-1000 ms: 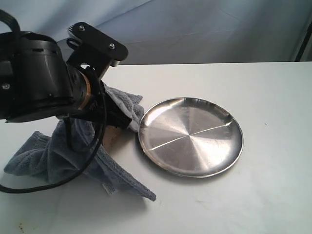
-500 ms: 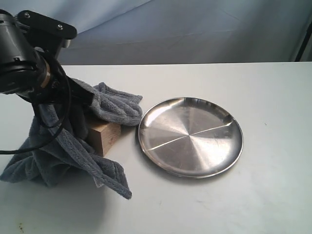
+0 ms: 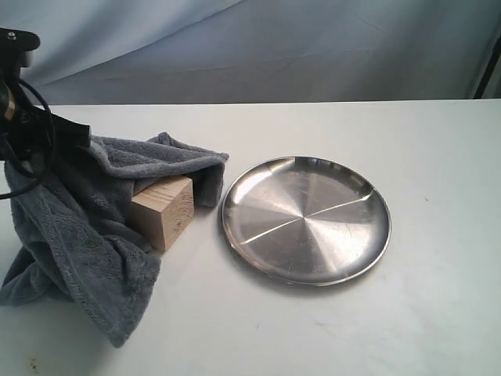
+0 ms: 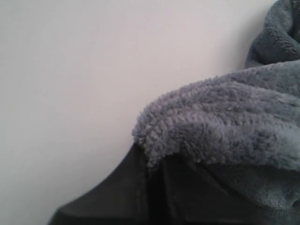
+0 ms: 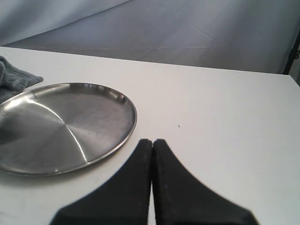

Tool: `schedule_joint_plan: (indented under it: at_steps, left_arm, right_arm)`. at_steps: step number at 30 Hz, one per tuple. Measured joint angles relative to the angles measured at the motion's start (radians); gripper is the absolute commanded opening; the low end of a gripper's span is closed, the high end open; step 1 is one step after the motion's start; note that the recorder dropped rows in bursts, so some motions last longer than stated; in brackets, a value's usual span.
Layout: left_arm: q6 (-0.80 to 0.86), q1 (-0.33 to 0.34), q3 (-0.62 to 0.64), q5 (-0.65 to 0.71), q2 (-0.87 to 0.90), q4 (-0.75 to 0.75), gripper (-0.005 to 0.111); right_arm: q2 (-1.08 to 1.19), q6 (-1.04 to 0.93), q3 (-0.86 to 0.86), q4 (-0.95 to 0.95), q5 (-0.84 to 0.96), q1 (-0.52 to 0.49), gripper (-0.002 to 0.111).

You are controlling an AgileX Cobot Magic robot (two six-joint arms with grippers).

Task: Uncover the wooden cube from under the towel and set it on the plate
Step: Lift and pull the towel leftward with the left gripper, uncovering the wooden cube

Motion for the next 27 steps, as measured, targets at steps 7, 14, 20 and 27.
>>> schedule_joint_plan:
  at_steps: [7,14,20,27]
  left_arm:
    - [0.024,0.077,0.000,-0.006,0.000,-0.040,0.000]
    - [0.088,0.153,0.000,0.033,0.000,-0.075,0.000]
    - [0.148,0.211,0.000,0.070,0.000,-0.110,0.000]
    - [0.182,0.223,0.000,0.075,0.000,-0.120,0.002]
  right_arm:
    - [0.000,0.000,0.000,0.000,0.000,0.000,0.003]
    - [0.000,0.000,0.000,0.000,0.000,0.000,0.003]
    - [0.000,0.000,0.000,0.000,0.000,0.000,0.003]
    - [0.000,0.000,0.000,0.000,0.000,0.000,0.003]
